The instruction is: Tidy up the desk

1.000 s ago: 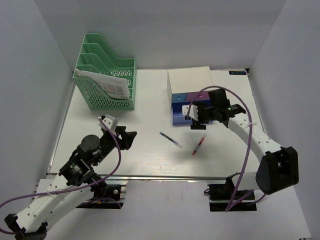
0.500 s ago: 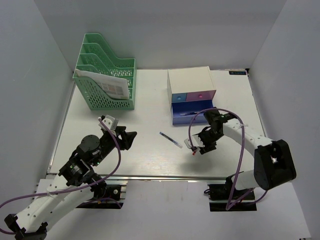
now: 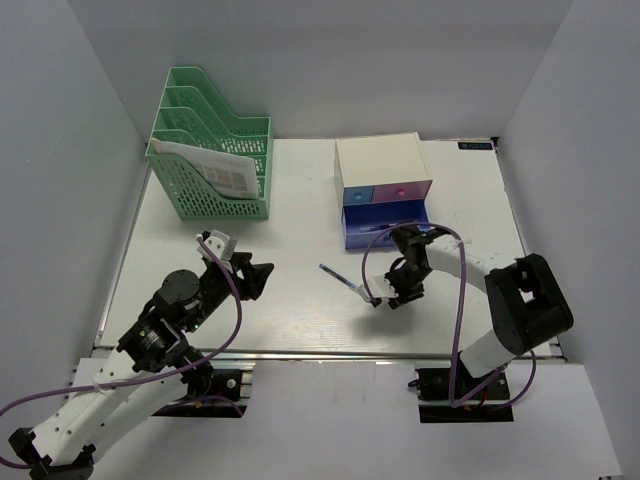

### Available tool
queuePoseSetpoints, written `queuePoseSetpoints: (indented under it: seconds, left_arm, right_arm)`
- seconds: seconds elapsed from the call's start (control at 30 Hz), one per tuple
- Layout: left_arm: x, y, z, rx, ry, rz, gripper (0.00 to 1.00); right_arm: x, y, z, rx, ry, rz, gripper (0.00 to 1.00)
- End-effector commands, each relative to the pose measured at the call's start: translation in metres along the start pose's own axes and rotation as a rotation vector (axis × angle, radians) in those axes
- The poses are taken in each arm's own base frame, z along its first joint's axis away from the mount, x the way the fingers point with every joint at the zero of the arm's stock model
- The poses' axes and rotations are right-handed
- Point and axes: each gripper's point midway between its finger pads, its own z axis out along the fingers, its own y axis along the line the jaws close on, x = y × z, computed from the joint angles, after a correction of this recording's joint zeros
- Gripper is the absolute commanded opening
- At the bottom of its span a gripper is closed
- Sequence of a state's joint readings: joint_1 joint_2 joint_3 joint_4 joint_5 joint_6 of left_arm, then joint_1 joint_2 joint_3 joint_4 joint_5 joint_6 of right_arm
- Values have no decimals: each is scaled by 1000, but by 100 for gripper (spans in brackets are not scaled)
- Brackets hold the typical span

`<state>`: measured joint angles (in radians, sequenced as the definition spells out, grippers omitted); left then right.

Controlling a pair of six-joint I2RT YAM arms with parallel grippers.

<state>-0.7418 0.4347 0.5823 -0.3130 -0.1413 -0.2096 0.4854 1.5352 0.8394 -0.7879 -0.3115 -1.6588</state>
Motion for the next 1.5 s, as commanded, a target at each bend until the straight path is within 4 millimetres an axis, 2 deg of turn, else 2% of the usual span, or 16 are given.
queuePoseSetpoints:
  seconds: [0.0,0.13,0.3,0.37,0.5,0.8,0.83,1.0,1.1,1.2,1.23,1.27,1.3,1.37,1.4,1.47]
  left_arm:
    - [-5,0,-2,6,-18,6,68]
    - [-6,-1,-2,11,-25,3,68]
    - [-7,-3,-3,18,-29,4,68]
    - [-7,-2,-3,16,-27,4,68]
    - [-6,-1,-3,13,-26,4,68]
    - [-6,-1,-3,10,-27,4,68]
    - [-7,-1,-3,10,-29,4,68]
    - [-6,0,-4,7,-28,3,68]
    - [-7,0,-3,7,-29,4,68]
    - [-6,0,-3,6,-26,4,68]
    - [-7,-1,-3,9,-30,4,68]
    - [-7,-1,-3,9,-30,4,68]
    - [-6,-1,-3,8,-26,4,68]
    - [-6,-1,-3,8,-26,4,68]
    - [-6,-1,-3,8,-26,4,68]
    - [-5,0,-2,6,-23,5,68]
  right_arm:
    - [2,-13,-1,19,24,-6,44]
    - [-15,-16,-18,38,-31,-27,43]
    - [-24,-41,-37,144,-39,-35,45]
    - [-23,-44,-36,134,-40,-26,46]
    - [-12,-47,-19,97,-15,1,46]
    - [6,-45,1,28,42,46,38]
    - [10,-43,5,17,54,54,36]
    - [18,-32,17,-56,70,109,0]
    - [12,-35,15,-70,47,185,0]
    - [-9,-62,-13,28,-18,217,0]
    - [-22,-74,-30,94,-56,238,0]
    - [-29,-96,-50,181,-69,234,0]
    - [-38,-106,-69,247,-83,246,0]
    - [-42,-129,-99,364,-85,249,0]
    - [-39,-140,-109,424,-58,242,0]
    - [-33,-149,-121,503,-22,259,0]
